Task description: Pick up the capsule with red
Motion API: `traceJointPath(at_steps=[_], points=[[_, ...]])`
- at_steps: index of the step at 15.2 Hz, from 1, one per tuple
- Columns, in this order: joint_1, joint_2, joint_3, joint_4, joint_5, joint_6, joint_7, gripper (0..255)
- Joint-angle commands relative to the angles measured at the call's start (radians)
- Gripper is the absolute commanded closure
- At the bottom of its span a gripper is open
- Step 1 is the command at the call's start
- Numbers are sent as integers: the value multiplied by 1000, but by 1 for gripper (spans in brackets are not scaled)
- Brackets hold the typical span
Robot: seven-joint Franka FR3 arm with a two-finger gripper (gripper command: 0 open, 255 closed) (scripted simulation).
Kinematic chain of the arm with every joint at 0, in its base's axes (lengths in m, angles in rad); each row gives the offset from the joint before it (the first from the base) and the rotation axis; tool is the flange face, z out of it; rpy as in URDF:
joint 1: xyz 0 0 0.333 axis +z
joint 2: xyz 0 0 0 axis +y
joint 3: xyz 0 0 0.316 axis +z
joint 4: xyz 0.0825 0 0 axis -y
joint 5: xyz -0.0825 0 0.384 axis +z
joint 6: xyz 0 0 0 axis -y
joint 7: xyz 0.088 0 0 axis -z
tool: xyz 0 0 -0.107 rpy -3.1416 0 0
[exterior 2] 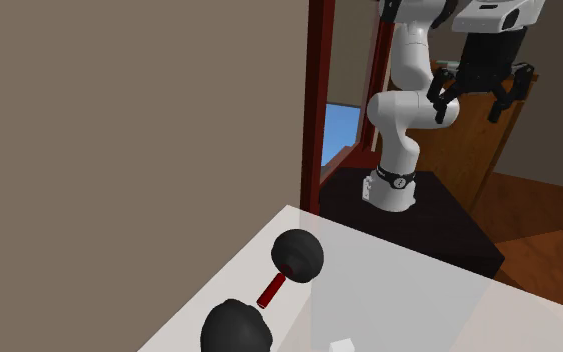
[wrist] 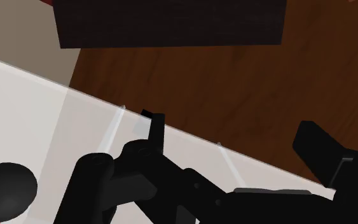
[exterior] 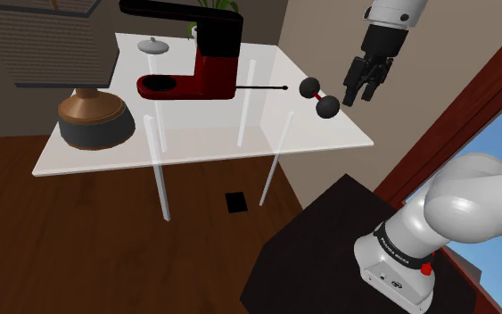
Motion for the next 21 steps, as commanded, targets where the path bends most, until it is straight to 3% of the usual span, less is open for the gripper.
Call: traceJointPath(at_steps=[1, 12, 21], points=[[0, 0, 0, 0, 0, 0, 0, 0], [-77, 320, -118, 78, -72, 272, -65, 0], [-124, 615, -209, 239, -62, 430, -125, 0]])
